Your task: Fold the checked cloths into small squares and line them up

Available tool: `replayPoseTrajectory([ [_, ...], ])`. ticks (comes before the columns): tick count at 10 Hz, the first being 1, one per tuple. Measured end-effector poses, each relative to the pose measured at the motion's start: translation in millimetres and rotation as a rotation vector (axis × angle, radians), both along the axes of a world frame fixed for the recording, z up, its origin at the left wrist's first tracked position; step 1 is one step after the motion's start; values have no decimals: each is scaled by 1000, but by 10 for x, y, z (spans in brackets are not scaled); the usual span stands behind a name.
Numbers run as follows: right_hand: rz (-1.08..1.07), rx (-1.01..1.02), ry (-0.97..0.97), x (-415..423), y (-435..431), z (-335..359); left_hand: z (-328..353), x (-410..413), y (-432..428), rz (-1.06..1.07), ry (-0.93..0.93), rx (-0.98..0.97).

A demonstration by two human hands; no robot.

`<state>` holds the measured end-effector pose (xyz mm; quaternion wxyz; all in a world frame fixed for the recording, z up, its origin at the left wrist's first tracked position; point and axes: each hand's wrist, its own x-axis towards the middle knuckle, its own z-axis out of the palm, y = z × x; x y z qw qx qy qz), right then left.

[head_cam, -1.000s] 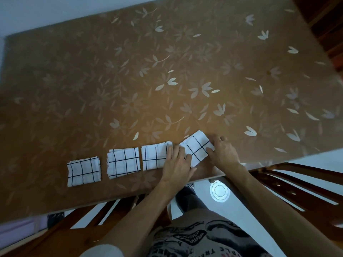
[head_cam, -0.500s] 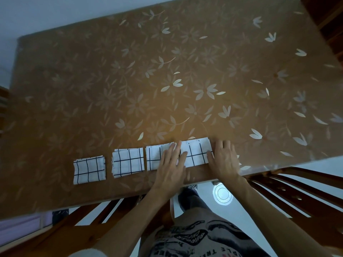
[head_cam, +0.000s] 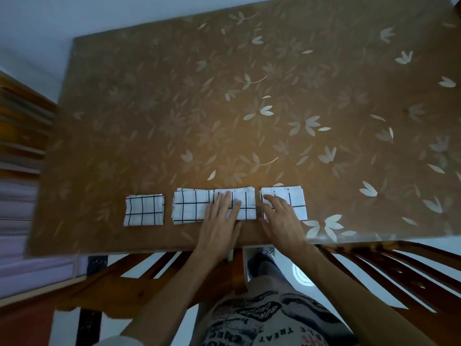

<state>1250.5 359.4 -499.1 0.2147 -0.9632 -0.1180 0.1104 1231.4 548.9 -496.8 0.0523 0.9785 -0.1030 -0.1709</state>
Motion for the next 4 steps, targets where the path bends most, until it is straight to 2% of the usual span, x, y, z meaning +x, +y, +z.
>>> replayPoseTrajectory([
  [2, 66, 78, 82, -27, 169, 329, 402, -260, 146, 207, 85, -158],
  [3, 75, 110, 103, -87, 309, 534, 644, -366, 302, 364, 67, -233],
  [4, 28, 53, 129, -247, 447, 701, 877, -533, 519, 413, 73, -254],
])
